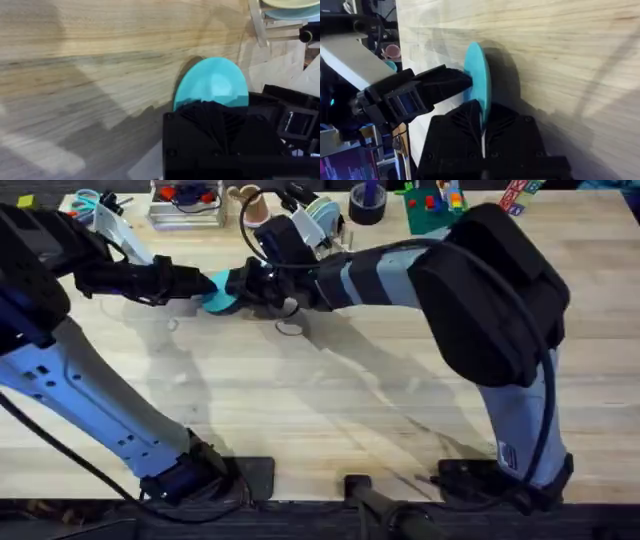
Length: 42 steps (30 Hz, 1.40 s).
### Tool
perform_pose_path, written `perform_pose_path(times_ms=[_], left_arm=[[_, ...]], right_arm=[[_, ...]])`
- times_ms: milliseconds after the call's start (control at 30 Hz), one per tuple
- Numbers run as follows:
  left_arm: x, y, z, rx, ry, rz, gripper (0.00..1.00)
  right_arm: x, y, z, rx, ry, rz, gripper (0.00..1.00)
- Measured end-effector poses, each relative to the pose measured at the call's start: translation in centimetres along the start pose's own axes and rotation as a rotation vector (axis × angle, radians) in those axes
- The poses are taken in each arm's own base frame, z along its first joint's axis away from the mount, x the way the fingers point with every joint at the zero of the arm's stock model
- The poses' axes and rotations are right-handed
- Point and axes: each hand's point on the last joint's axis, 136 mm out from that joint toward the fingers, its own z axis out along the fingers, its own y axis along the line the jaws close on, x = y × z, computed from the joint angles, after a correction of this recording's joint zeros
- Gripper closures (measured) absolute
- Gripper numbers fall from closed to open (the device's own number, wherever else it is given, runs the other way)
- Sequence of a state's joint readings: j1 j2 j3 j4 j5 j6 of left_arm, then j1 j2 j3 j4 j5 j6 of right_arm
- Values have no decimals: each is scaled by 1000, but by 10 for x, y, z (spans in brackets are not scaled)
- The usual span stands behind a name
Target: Pick up the plates from the table one by one and place each into a slot on the dish rack.
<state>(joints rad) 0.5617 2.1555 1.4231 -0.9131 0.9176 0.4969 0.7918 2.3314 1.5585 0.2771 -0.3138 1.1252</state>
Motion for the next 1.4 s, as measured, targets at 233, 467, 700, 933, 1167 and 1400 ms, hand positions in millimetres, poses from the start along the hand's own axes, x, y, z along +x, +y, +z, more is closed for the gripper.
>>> perform_pose_path(times_ms=[233,467,700,933,1167,1400], left_arm=[[1,-1,0,1,4,-5,960],[5,-3,-3,-14,47,-39,960],[10,-5,-3,-23,113,-69,960],[-1,-16,-12,-42,95,-15,960],[-21,-53,-49,-120,15,113,960],[-30,-115,-79,-202,-36,283,960]], right_arm=[[2,0,-1,8,8,-8,970],[6,4,-8,32,25,-21,970],[2,13,-33,107,-1,-109,970],[-16,28,-60,120,-41,-171,970],[-47,62,-108,87,-119,-226,970],[-56,65,-149,150,-133,-239,970]])
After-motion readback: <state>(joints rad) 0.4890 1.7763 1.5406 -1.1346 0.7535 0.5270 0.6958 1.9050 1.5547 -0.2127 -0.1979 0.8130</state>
